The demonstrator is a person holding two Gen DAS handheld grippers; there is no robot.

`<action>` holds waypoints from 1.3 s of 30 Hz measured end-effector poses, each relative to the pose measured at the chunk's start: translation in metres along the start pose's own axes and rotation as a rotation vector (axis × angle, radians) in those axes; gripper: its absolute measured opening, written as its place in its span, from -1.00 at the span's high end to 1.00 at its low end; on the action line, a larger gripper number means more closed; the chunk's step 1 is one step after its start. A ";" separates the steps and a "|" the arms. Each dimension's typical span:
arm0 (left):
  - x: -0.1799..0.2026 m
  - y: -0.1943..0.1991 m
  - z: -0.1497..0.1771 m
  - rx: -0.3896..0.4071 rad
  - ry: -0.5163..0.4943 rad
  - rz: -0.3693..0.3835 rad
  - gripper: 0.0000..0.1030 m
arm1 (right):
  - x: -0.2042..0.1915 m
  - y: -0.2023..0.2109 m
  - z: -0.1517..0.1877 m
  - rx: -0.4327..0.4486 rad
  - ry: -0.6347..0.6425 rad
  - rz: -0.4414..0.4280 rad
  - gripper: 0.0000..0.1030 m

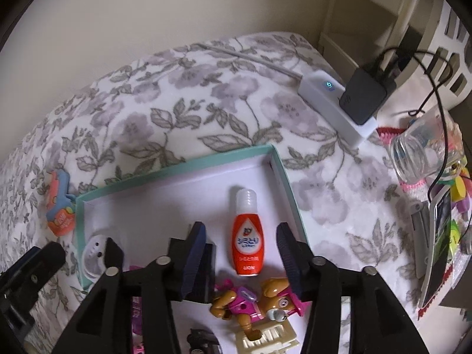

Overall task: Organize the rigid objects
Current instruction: 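Lower the earbud case and red bottle into the tray and open both tools, then withdraw both tools from the tray toward the carrot knife toys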

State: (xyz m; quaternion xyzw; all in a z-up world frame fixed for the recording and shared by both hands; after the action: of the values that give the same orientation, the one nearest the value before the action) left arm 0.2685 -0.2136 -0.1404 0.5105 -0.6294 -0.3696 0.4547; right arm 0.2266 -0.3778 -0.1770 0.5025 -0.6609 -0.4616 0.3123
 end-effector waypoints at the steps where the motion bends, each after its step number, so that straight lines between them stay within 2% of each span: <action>1: -0.003 0.001 -0.002 0.006 0.008 -0.005 -0.30 | -0.006 0.003 -0.002 0.012 0.007 -0.012 -0.30; 5: -0.022 0.004 -0.011 0.030 0.043 -0.040 -0.33 | -0.031 0.007 -0.005 0.037 0.042 -0.074 -0.45; 8: -0.036 0.000 -0.015 0.032 0.078 -0.066 -0.87 | -0.049 0.007 -0.005 0.051 0.069 -0.101 -0.63; 20: -0.102 0.001 -0.030 0.062 0.250 -0.129 -0.89 | -0.087 0.000 -0.002 0.052 0.091 -0.173 -0.85; 27: -0.150 0.002 -0.034 0.072 0.345 -0.193 -0.89 | -0.098 0.002 -0.003 0.066 0.105 -0.192 -0.99; 33: -0.166 0.002 -0.035 0.072 0.357 -0.222 -0.89 | -0.113 0.010 -0.008 0.102 0.100 -0.252 -1.00; 39: -0.171 0.003 -0.038 0.079 0.345 -0.233 -0.89 | -0.133 0.015 -0.010 0.129 0.142 -0.271 -1.00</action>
State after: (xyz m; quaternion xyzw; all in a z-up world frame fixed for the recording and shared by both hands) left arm 0.3150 -0.0455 -0.1590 0.6529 -0.4929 -0.3017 0.4897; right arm 0.2699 -0.2533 -0.1528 0.6374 -0.5917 -0.4195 0.2601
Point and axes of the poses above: each gripper's, at about its wrist camera, not at the fingertips, and y roughly against the way its jaws point, x to its right, z to its underside, the point moved 8 cm from there along -y, roughly the way its jaws point, and after that the axes turned 8 degrees about y, right-handed, at the moved point
